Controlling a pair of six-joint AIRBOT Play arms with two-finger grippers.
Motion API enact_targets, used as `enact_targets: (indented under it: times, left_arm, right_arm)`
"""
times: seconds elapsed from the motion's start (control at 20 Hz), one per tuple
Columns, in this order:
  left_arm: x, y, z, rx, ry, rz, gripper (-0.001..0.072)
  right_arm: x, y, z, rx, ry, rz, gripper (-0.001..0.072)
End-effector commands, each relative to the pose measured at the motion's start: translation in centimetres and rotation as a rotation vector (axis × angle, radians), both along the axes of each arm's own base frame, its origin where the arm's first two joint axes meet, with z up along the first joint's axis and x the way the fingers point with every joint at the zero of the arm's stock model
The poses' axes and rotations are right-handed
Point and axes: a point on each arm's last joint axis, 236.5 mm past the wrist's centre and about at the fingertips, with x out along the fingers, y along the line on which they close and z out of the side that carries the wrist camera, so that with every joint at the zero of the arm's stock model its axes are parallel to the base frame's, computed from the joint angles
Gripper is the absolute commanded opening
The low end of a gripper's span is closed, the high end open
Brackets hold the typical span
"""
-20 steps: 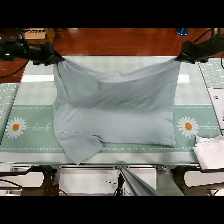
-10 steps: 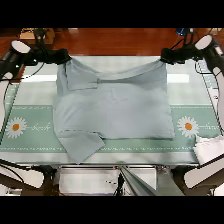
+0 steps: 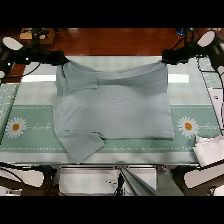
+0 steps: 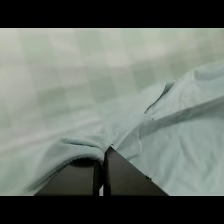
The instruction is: Fold the shirts.
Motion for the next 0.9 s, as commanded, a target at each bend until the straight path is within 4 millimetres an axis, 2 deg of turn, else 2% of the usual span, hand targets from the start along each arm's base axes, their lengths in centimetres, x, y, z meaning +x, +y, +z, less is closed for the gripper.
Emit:
enact_targets:
  times: [0.0,0.1,0.25,0.35,0.5,0.7,0.75,0.8,0.85]
  left_arm:
    - [-6.8,1.1,-1.2,-0.016,0.297,-0.050,0.0027]
    - [-8.6,1.7,-3.4,0.013,0.402,-0.053,0.0027]
    - [-10.6,2.7,-6.7,0.047,0.548,-0.010,0.0027]
    - [-11.4,2.8,-8.2,0.045,0.623,0.001,0.0027]
    - [-11.7,2.1,-9.2,0.047,0.654,-0.011,0.0027]
    - [-10.5,2.6,-10.0,0.061,0.618,0.020,0.0029]
    - [-10.4,2.8,-9.9,0.064,0.609,0.016,0.0076]
    - [-10.3,3.1,-9.5,0.064,0.605,0.014,0.0313]
    - [-10.7,3.7,-8.9,0.063,0.617,0.011,0.0588]
  right_arm:
    - [-5.8,-0.2,0.3,-0.035,0.188,0.072,0.0023]
    - [-7.5,-0.1,-1.0,-0.027,0.281,0.076,0.0023]
    - [-9.6,-0.9,-4.1,-0.050,0.415,0.053,0.0023]
    - [-10.3,-1.1,-5.9,-0.053,0.473,0.043,0.0023]
    - [-10.8,-0.8,-7.3,-0.038,0.510,0.041,0.0023]
    - [-10.1,-1.4,-7.7,-0.062,0.484,0.027,0.0031]
    - [-10.1,-1.4,-7.7,-0.062,0.485,0.029,0.0172]
    - [-10.5,-1.5,-7.6,-0.070,0.490,0.062,0.0328]
    - [-11.6,-1.8,-7.2,-0.089,0.512,0.119,0.0365]
